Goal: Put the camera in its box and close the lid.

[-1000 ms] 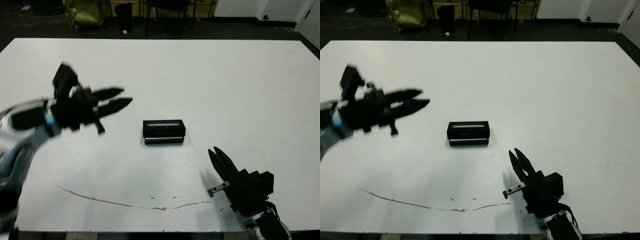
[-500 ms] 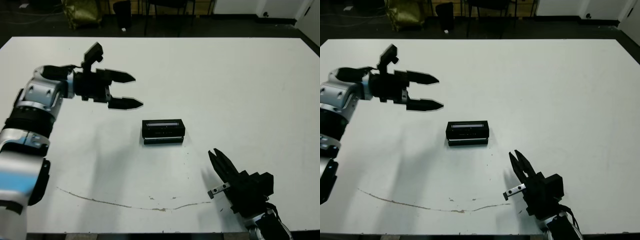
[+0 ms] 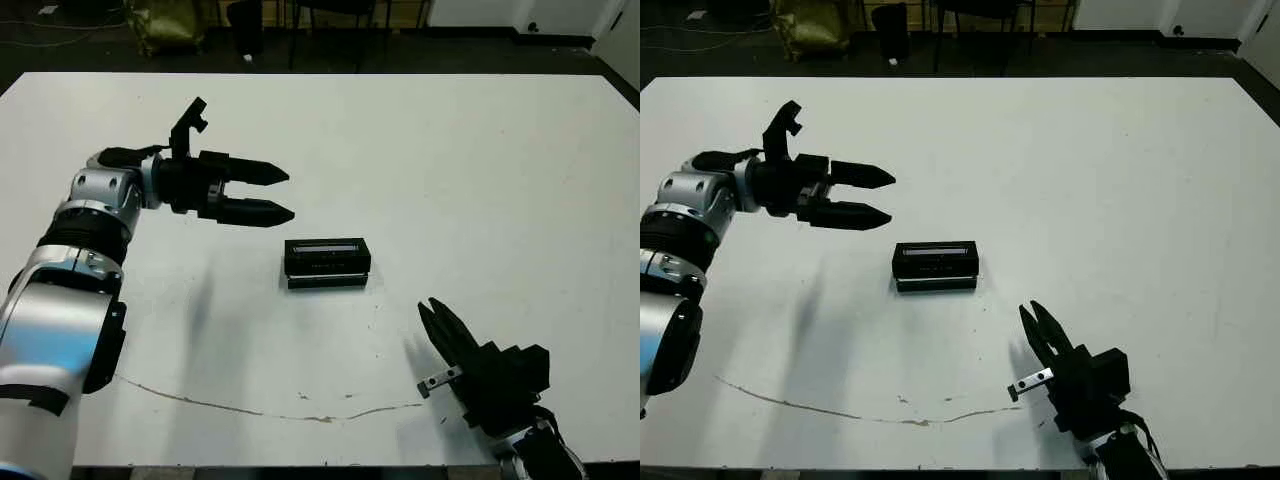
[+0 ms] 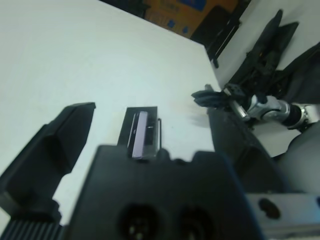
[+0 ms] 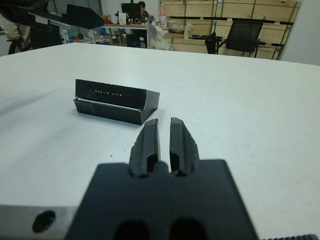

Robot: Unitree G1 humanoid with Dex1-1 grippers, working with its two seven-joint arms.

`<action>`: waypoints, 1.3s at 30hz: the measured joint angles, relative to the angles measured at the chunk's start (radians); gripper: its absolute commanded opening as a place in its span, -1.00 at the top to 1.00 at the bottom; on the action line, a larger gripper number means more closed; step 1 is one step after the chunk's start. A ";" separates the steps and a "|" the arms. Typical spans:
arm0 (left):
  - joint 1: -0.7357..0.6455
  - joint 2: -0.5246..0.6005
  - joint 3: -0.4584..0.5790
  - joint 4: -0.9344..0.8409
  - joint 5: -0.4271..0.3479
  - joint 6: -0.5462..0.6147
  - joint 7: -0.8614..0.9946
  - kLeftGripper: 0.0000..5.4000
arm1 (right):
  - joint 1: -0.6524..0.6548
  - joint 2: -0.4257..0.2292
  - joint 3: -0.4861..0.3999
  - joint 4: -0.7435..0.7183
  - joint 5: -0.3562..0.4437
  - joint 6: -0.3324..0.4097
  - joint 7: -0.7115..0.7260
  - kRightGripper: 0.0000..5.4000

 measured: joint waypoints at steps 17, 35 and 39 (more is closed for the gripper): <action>0.000 -0.042 0.025 0.107 0.159 -0.115 0.100 -1.00 | 0.000 0.000 -0.005 -0.011 0.002 0.014 0.006 1.00; 0.003 -0.092 0.013 0.165 0.244 -0.185 0.134 -1.00 | 0.000 0.000 -0.010 0.004 -0.001 0.005 0.020 1.00; 0.008 -0.101 0.011 0.176 0.263 -0.187 0.156 -1.00 | 0.001 -0.001 -0.011 -0.002 -0.001 0.006 0.020 1.00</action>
